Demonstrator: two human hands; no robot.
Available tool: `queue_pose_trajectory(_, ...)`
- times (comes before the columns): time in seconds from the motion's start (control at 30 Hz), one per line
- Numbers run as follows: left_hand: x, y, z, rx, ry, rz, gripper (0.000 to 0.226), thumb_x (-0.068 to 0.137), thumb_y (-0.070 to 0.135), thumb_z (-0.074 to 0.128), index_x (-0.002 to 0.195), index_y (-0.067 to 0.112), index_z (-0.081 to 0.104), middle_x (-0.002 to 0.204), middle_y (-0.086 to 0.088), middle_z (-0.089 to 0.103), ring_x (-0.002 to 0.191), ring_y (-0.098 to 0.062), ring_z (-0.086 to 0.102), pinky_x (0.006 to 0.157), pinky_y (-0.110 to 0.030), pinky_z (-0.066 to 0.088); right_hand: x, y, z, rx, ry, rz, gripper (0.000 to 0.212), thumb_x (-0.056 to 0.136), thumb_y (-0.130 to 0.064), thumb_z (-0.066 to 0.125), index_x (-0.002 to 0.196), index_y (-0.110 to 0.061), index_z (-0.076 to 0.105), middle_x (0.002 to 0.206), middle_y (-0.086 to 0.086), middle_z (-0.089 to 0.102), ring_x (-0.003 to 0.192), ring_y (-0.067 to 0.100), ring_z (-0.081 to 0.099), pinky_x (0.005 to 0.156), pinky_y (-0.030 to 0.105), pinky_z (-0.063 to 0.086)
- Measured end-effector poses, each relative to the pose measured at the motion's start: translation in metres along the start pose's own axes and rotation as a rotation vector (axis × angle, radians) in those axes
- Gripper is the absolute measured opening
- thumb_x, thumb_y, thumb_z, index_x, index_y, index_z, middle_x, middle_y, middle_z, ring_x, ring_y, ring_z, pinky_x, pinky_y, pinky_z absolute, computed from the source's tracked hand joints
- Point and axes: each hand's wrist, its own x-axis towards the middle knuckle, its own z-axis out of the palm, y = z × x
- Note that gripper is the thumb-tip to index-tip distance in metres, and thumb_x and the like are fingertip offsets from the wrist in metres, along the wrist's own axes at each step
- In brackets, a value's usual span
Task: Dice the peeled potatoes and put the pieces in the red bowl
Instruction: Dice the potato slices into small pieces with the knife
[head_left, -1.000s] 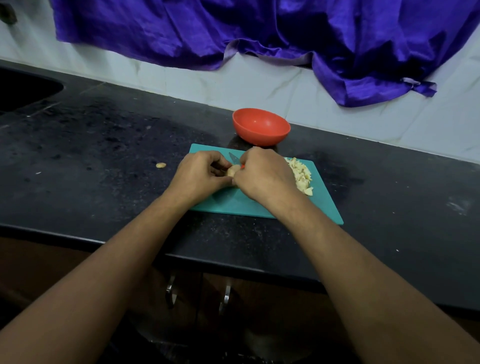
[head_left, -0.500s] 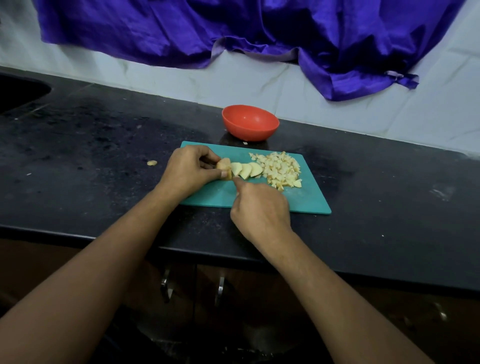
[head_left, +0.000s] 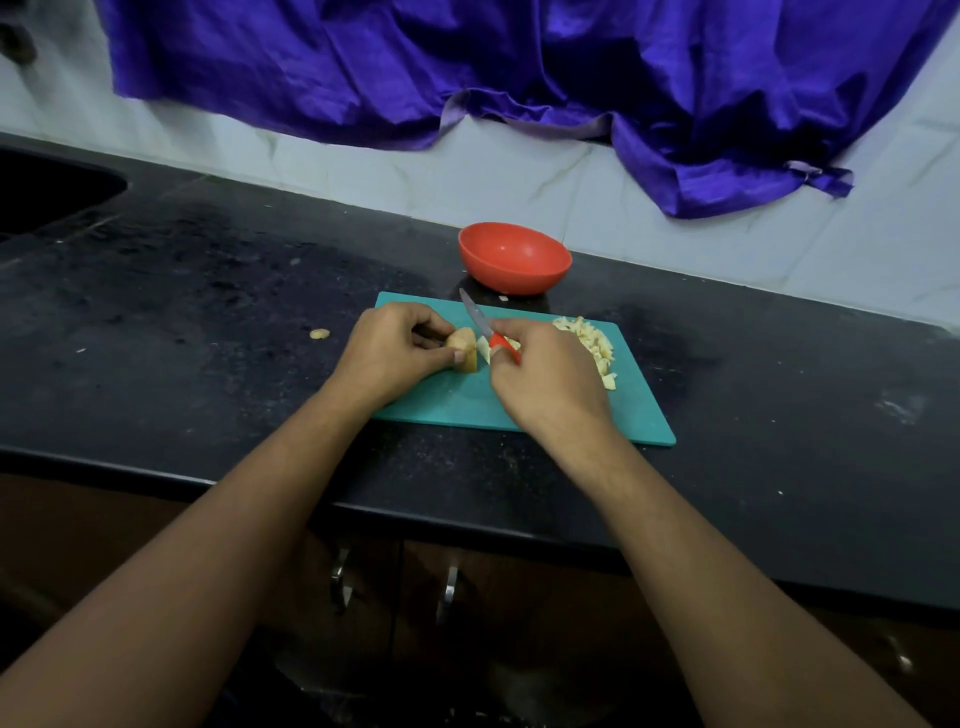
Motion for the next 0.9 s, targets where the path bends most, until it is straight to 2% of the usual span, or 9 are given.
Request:
queue_pose_trajectory(0.2,0.000,-0.001,0.001,-0.018,0.012,0.008,0.020,0.076,0.026,0.089,0.093,0.024,0.079,0.084,0.016,0.076,0.077,0.005,0.070,0.080,-0.019,0.057,0.006,-0.017,0.003,-0.212,-0.044,-0.052,0.033,0.099,-0.030,0.053,0.129,-0.030,0.066,0.108,-0.001,0.072,0.096,0.023,0.064,0.071,0.032,0.043)
queue_pose_trajectory(0.3,0.000,-0.001,0.001,-0.010,0.006,0.016,0.017,0.078,0.025,0.087,0.093,0.026,0.079,0.085,0.015,0.076,0.079,0.004,0.070,0.083,-0.022,0.058,0.011,-0.022,0.005,-0.311,-0.063,-0.060,0.023,0.098,-0.031,0.055,0.115,-0.025,0.068,0.093,-0.001,0.065,0.080,0.022,0.053,0.065,0.033,0.038)
queue_pose_trajectory(0.37,0.000,-0.001,0.000,-0.005,0.001,0.030,0.015,0.080,0.021,0.084,0.095,0.024,0.079,0.088,0.014,0.076,0.082,0.003,0.071,0.087,-0.025,0.059,0.017,-0.027,0.008,-0.351,-0.088,-0.060,0.017,0.095,-0.030,0.057,0.108,-0.022,0.066,0.091,-0.001,0.061,0.079,0.022,0.050,0.063,0.033,0.035)
queue_pose_trajectory(0.47,0.000,0.000,0.000,0.017,-0.002,0.046,0.015,0.082,0.018,0.081,0.097,0.021,0.080,0.091,0.013,0.077,0.085,0.002,0.071,0.089,-0.026,0.058,0.023,-0.033,0.012,-0.365,-0.138,-0.054,0.021,0.096,-0.029,0.058,0.114,-0.019,0.064,0.091,0.001,0.055,0.081,0.023,0.050,0.066,0.034,0.037)
queue_pose_trajectory(0.57,0.000,-0.001,-0.001,0.002,0.011,0.036,0.017,0.082,0.019,0.083,0.098,0.022,0.081,0.090,0.013,0.077,0.083,0.004,0.071,0.088,-0.023,0.058,0.016,-0.031,0.016,-0.359,-0.138,-0.066,0.025,0.096,-0.027,0.058,0.119,-0.020,0.065,0.097,0.003,0.062,0.085,0.024,0.055,0.067,0.035,0.039)
queue_pose_trajectory(0.63,0.001,-0.002,0.000,-0.003,0.014,0.036,0.018,0.081,0.019,0.085,0.097,0.024,0.081,0.088,0.015,0.077,0.081,0.005,0.071,0.087,-0.021,0.058,0.005,-0.025,0.020,-0.378,-0.121,-0.099,0.035,0.096,-0.023,0.055,0.131,-0.022,0.060,0.100,0.004,0.064,0.088,0.026,0.060,0.067,0.036,0.038)
queue_pose_trajectory(0.7,0.001,-0.002,0.001,-0.014,0.010,0.028,0.018,0.080,0.019,0.086,0.097,0.024,0.081,0.088,0.015,0.077,0.080,0.006,0.071,0.085,-0.019,0.058,-0.005,-0.018,0.026,-0.405,-0.097,-0.133,0.047,0.098,-0.020,0.050,0.146,-0.021,0.047,0.090,0.004,0.059,0.087,0.029,0.062,0.066,0.038,0.036)
queue_pose_trajectory(0.8,0.001,-0.001,0.001,-0.019,0.011,0.018,0.021,0.078,0.022,0.088,0.098,0.023,0.081,0.089,0.015,0.077,0.081,0.004,0.071,0.084,-0.018,0.057,-0.017,-0.011,0.031,-0.417,-0.096,-0.135,0.055,0.101,-0.021,0.046,0.155,-0.022,0.035,0.079,0.000,0.047,0.074,0.025,0.051,0.063,0.037,0.036)
queue_pose_trajectory(0.9,0.002,-0.001,0.001,-0.011,0.004,0.013,0.024,0.077,0.024,0.089,0.100,0.022,0.081,0.091,0.014,0.077,0.082,0.003,0.071,0.084,-0.018,0.057,-0.027,-0.004,0.029,-0.383,-0.118,-0.113,0.051,0.102,-0.023,0.046,0.152,-0.024,0.041,0.089,0.002,0.060,0.081,0.024,0.059,0.064,0.036,0.039)
